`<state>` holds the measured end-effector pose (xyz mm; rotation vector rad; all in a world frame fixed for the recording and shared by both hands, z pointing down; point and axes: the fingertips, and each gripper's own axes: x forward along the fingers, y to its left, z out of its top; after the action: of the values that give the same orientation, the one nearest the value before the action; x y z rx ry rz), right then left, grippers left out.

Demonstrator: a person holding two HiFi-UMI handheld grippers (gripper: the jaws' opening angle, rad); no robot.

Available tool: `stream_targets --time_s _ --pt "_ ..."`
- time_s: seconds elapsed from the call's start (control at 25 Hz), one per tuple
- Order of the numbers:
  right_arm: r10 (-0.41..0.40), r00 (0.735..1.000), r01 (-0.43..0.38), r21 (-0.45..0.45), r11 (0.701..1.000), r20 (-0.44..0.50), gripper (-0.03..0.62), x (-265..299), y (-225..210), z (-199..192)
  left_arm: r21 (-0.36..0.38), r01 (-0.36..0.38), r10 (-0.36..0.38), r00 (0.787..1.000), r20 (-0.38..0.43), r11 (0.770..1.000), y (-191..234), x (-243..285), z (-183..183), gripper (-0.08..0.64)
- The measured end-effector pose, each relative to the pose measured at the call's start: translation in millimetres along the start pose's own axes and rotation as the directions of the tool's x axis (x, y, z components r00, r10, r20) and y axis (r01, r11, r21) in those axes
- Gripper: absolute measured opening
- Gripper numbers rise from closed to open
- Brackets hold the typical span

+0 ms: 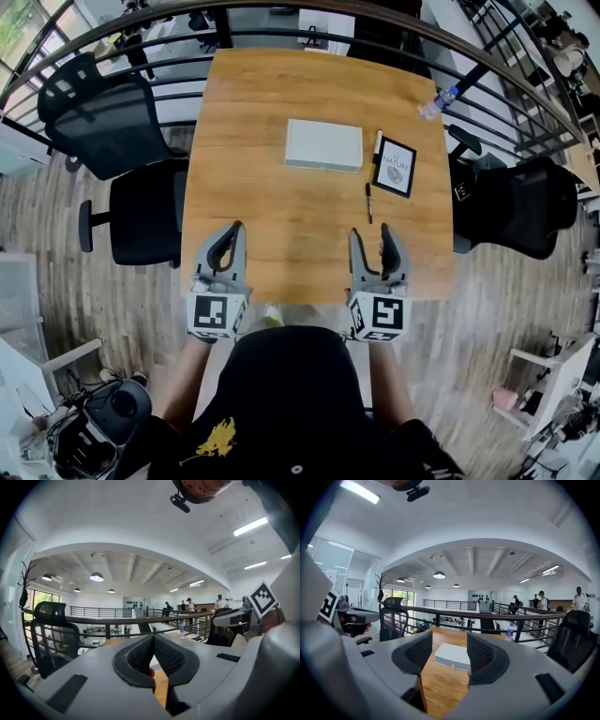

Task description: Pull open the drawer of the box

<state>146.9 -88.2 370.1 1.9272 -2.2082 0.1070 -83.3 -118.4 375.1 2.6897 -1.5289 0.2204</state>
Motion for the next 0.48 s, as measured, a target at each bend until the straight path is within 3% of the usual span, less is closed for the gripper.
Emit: stream_targets --time_s 0.2,0.48 --pt "0.023 0.999 -0.022 0.026 0.999 -0.042 0.205 35.2 -12.9 -20.9 -0.007 -0.014 0.013 0.999 -0.033 1.0 -6.4 33.8 -8.1 0.017" --pt "0.055 0.989 -0.054 0.009 0.998 -0.14 0.204 97.3 -0.9 -66.4 -0.026 0.028 -0.029 0.998 -0.05 0.999 -2.1 80.6 -35.0 0.017"
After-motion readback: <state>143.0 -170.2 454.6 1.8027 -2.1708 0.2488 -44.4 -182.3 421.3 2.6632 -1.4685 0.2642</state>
